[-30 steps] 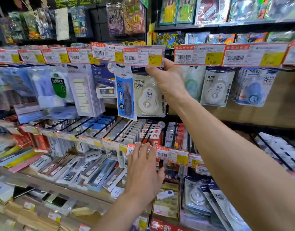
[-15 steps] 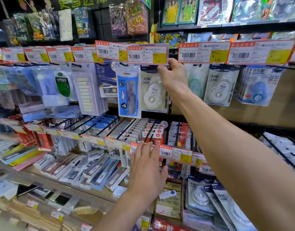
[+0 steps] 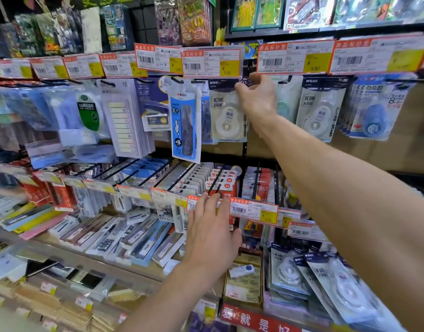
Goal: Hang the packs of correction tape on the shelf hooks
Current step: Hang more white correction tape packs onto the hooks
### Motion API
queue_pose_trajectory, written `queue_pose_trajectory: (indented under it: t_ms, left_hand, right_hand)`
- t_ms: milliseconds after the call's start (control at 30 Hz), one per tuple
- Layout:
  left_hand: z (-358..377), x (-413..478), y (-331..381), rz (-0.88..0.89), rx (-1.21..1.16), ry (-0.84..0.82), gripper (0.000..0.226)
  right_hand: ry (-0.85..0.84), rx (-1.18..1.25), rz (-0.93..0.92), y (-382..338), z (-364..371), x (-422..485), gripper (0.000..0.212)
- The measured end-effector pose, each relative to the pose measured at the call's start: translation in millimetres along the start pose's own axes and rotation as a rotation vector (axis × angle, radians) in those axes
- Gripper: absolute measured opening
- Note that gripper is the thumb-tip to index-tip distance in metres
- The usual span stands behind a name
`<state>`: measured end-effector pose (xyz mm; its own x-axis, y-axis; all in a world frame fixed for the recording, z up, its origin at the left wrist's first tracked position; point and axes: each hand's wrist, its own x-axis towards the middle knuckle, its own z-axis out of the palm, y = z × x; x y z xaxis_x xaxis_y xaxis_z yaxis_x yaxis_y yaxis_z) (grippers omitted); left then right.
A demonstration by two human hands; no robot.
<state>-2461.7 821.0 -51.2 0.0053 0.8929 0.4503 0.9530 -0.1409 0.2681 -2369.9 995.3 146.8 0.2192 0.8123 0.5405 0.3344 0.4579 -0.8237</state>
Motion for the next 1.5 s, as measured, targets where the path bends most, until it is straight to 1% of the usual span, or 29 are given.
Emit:
queue_pose_trajectory:
  t_ms: [67,133,233,300,367,500,600,667,733,767,833,867,900,967,1000,1067,1100,1167,1200,1267,1333,1400,1467,1500]
  left_hand:
    - [0,1,-1,0.006,-0.021,0.004,0.068]
    - [0,3,-2,0.02,-0.035,0.023,0.069]
    - [-3,3,-1,0.034,-0.045,0.047,0.067]
    - [-7,-1,6,0.053,-0.054,0.067,0.063]
    - [-11,-9,16,0.074,-0.07,0.09,0.061]
    - [-7,-39,37,0.12,-0.205,0.17,0.048]
    - [13,-64,47,0.165,-0.297,0.194,0.045]
    - [33,-73,52,0.14,-0.3,0.124,0.044]
    - [51,-76,59,0.098,-0.243,-0.047,0.041]
    - [62,-78,64,0.076,-0.202,-0.158,0.04]
    - [82,-80,74,-0.025,-0.209,-0.375,0.043]
    - [91,-80,80,-0.109,-0.268,-0.45,0.045]
    - [99,-80,87,-0.208,-0.353,-0.502,0.046]
    - [111,-81,105,-0.409,-0.519,-0.596,0.046]
    - [117,-81,115,-0.493,-0.594,-0.647,0.044]
    - [130,-82,133,-0.622,-0.734,-0.717,0.032]
    - [136,-82,142,-0.667,-0.788,-0.731,0.03]
    - [149,-82,155,-0.737,-0.856,-0.752,0.036]
    - [157,-81,159,-0.778,-0.889,-0.742,0.038]
    - [175,-79,164,-0.85,-0.962,-0.719,0.033]
    - [173,-76,167,-0.904,-1.06,-0.735,0.023]
    - [160,-72,171,-0.968,-1.214,-0.73,0.012]
    - [156,-69,171,-1.034,-1.299,-0.725,0.019]
    - [159,-67,170,-1.034,-1.316,-0.718,0.015]
  right_hand:
    - [-0.009,-0.055,-0.039,3,-11,-12,0.042]
    - [-0.036,-0.088,-0.041,8,-25,-26,0.041]
    - [-0.102,-0.016,0.004,14,-50,-59,0.026]
    - [-0.15,-0.023,-0.04,16,-70,-86,0.016]
    - [-0.202,-0.042,-0.065,18,-92,-114,0.01]
    - [-0.342,-0.059,-0.027,28,-131,-175,0.008]
    - [-0.496,-0.043,0.074,49,-159,-226,0.013]
    - [-0.579,-0.148,0.198,78,-173,-254,0.014]
    - [-0.591,-0.33,0.319,120,-185,-272,0.015]
    - [-0.563,-0.409,0.376,143,-191,-277,0.015]
    - [-0.458,-0.569,0.476,180,-204,-281,0.006]
    - [-0.393,-0.644,0.512,193,-211,-280,0.011]
    - [-0.332,-0.695,0.53,204,-216,-278,0.022]
    - [-0.266,-0.764,0.552,217,-226,-273,0.038]
    - [-0.273,-0.797,0.568,219,-229,-269,0.044]
    - [-0.304,-0.855,0.59,225,-230,-263,0.057]
    - [-0.318,-0.877,0.59,226,-229,-260,0.066]
    - [-0.36,-0.899,0.604,227,-224,-254,0.084]
    - [-0.385,-0.903,0.615,229,-221,-251,0.091]
    - [-0.417,-0.909,0.627,232,-217,-246,0.099]
    - [-0.428,-0.922,0.649,236,-214,-243,0.101]
    - [-0.446,-0.943,0.654,240,-213,-242,0.097]
    - [-0.443,-0.953,0.652,241,-212,-242,0.095]
    - [-0.433,-0.953,0.647,242,-211,-241,0.096]
